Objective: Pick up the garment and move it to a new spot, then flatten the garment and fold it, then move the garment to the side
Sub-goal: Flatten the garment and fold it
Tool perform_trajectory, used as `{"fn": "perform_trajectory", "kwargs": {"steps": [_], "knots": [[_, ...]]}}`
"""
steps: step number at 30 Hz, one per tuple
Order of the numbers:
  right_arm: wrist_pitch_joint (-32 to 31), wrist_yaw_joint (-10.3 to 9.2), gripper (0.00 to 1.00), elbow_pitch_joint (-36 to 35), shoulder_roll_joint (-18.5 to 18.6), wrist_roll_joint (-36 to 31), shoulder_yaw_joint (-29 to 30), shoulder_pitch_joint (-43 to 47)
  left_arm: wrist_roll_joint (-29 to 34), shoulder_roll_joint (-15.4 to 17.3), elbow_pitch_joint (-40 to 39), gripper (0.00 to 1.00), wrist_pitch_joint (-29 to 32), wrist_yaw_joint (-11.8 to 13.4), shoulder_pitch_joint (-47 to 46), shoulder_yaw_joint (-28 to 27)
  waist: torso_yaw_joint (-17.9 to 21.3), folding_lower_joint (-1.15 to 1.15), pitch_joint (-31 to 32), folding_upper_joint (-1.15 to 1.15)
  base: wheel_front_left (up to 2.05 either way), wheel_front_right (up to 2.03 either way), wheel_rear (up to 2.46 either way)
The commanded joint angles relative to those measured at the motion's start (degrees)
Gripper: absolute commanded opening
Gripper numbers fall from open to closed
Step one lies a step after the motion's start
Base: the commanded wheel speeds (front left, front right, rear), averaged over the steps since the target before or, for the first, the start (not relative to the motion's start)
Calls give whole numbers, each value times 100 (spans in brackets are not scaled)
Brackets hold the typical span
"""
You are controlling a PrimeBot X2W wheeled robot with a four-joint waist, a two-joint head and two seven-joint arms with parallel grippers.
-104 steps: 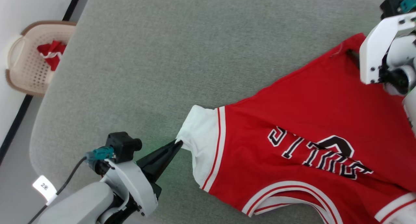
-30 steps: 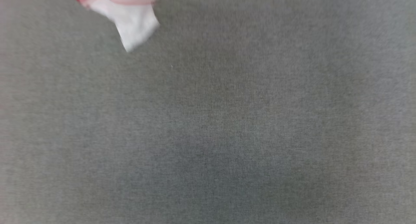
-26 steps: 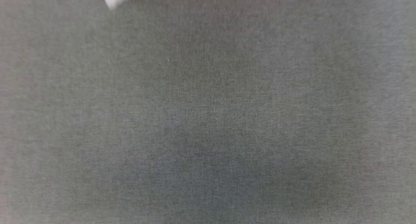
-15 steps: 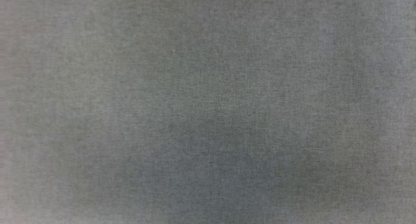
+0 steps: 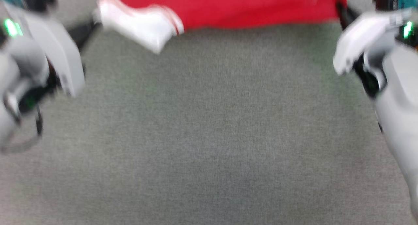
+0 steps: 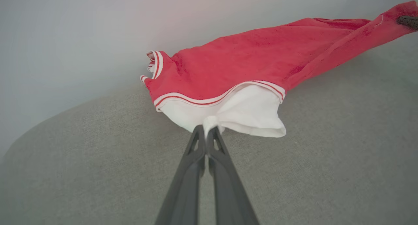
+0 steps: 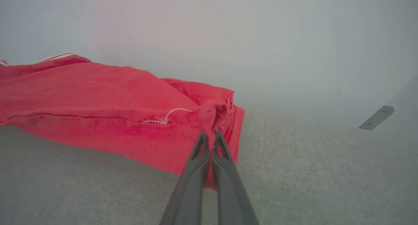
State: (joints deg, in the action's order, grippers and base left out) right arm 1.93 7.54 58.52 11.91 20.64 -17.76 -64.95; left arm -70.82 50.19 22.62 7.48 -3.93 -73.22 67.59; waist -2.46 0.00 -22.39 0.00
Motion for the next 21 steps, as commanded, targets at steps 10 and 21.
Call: {"fn": "perform_trajectory", "kwargs": {"steps": [10,21], "knots": [[-1685,-11,0,-2838,1520,1785,-413,2633,-611,1269,-2698,0,134,1423,1831,336,-80,0,805,0,0,0,0],[-3584,-11,0,-5339,1833,2086,554,5191,-1028,2123,-4497,0,332,2535,3220,522,-150,0,941,0,0,0,0]]}}
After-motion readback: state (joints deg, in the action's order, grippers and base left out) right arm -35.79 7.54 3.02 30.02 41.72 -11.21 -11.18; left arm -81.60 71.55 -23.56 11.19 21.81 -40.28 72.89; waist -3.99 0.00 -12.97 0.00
